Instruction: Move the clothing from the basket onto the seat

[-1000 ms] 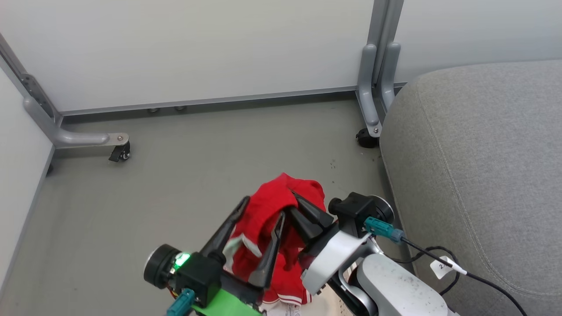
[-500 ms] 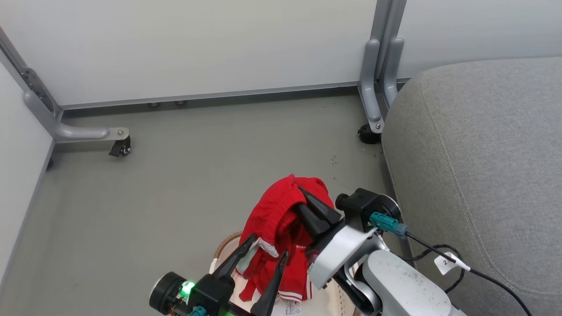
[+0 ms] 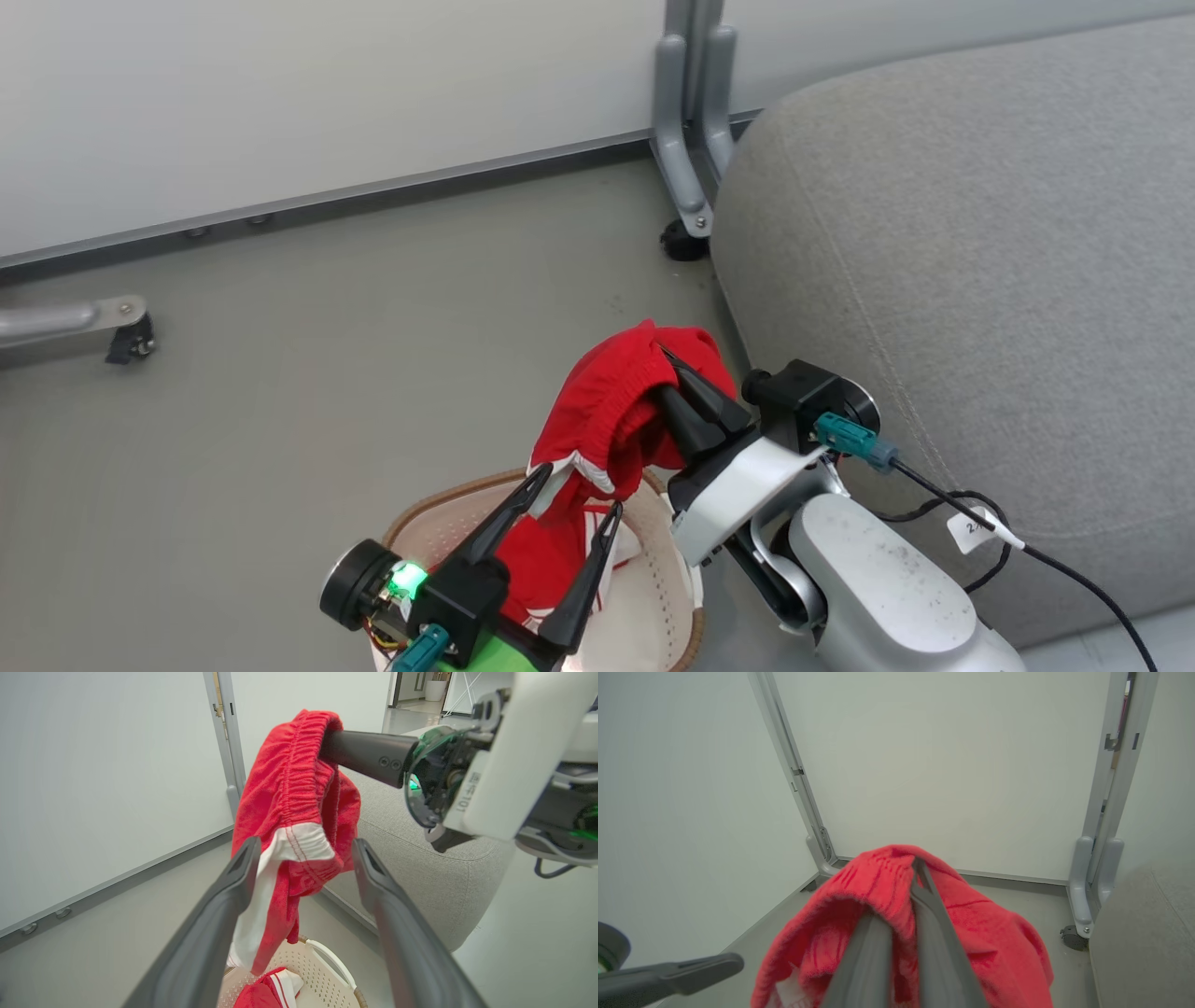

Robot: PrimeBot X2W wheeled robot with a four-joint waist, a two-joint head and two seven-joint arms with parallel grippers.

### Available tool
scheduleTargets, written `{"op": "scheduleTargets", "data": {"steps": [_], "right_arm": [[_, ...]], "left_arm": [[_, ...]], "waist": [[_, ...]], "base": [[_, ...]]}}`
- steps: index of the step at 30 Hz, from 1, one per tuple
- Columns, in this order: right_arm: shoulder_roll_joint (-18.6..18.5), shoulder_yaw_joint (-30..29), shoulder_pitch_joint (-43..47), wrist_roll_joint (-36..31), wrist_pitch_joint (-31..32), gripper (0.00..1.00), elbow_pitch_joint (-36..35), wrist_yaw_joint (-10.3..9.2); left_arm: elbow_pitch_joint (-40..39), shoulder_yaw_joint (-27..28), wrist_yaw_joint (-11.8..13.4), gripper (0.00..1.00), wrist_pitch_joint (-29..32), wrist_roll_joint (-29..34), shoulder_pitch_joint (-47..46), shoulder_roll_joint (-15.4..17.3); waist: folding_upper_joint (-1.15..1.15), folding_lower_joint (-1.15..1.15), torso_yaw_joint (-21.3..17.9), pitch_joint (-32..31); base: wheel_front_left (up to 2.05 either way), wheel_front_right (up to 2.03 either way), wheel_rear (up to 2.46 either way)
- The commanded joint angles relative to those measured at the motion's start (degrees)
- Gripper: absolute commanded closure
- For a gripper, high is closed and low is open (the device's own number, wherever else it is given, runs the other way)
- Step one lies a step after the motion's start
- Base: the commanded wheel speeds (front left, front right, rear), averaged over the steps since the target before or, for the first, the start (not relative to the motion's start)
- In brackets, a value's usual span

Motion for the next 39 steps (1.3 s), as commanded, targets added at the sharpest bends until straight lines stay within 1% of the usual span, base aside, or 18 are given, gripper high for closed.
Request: {"op": "scheduleTargets", "data": {"steps": [1, 5, 9, 13, 17, 20, 24, 28, 32, 35, 39], "right_arm": [[-0.1, -0.6, -0.9, -0.4, -0.2, 1.0, -0.5, 0.0], [-0.1, -2.7, -0.2, -0.4, -0.2, 1.0, -1.1, 0.0], [-0.1, -5.0, 0.4, -0.9, -0.2, 1.0, -1.7, 0.0], [-0.1, -8.0, 0.8, -1.2, -0.2, 1.0, -1.9, 0.0], [0.0, -12.5, -0.6, -2.2, -0.2, 1.0, -1.9, 0.0], [-0.8, -15.8, -2.8, -2.9, -0.2, 1.0, -1.6, 0.0], [-1.8, -21.2, -6.4, -2.3, -0.2, 1.0, -1.5, 0.0], [-4.3, -27.2, -12.6, -2.5, -0.2, 1.0, -1.3, 0.0], [-7.9, -32.3, -18.9, -3.5, -0.2, 1.0, -0.4, 0.0], [-10.2, -35.4, -22.9, -3.2, -0.2, 1.0, 0.5, 0.0], [-13.3, -38.7, -26.7, -4.0, -0.2, 1.0, 3.7, 0.0]], "left_arm": [[0.1, -0.2, -0.2, 0.0, 0.2, 0.3, -1.4, 0.4], [0.2, -1.3, -0.5, 0.0, 0.7, 0.6, -2.8, 0.5], [0.0, -2.0, -0.7, 0.0, 1.3, 0.8, -4.1, 0.9], [-0.3, -2.7, -1.0, 0.0, 1.9, 0.9, -5.6, 1.3], [-0.6, -2.9, -1.0, 0.0, 2.3, 1.0, -7.2, 1.7], [-1.3, -3.3, -1.2, 0.0, 2.8, 1.3, -9.0, 2.0], [-2.4, -4.1, -1.5, 0.0, 3.7, 2.2, -12.2, 2.6], [-3.9, -4.8, -1.6, 0.0, 4.4, 3.0, -16.3, 3.5], [-5.1, -5.4, -1.8, 0.0, 4.5, 3.6, -20.2, 4.2], [-5.7, -5.6, -1.9, 0.0, 4.4, 4.1, -22.9, 4.4], [-6.2, -6.3, -2.0, 0.0, 3.7, 4.6, -25.8, 4.8]], "waist": [[0.0, 0.0, -7.2, 3.4], [0.0, 0.0, -12.0, 5.1], [0.0, 0.0, -15.8, 7.0], [0.0, 0.0, -18.1, 8.8], [0.0, 0.0, -19.1, 11.3], [0.0, 0.0, -18.8, 13.8], [0.0, 0.0, -17.2, 18.4], [0.0, 0.0, -14.9, 23.9], [0.0, 0.0, -12.3, 28.8], [0.0, 0.0, -10.6, 31.9], [0.0, 0.0, -8.7, 35.2]], "base": [[0.0, 0.0, 0.0], [0.0, 0.0, 0.0], [0.0, 0.0, 0.0], [0.0, 0.0, 0.0], [0.0, 0.0, 0.0], [0.0, 0.0, 0.0], [0.0, 0.0, 0.0], [0.0, 0.0, 0.0], [0.0, 0.0, 0.0], [0.0, 0.0, 0.0], [0.0, 0.0, 0.0]]}}
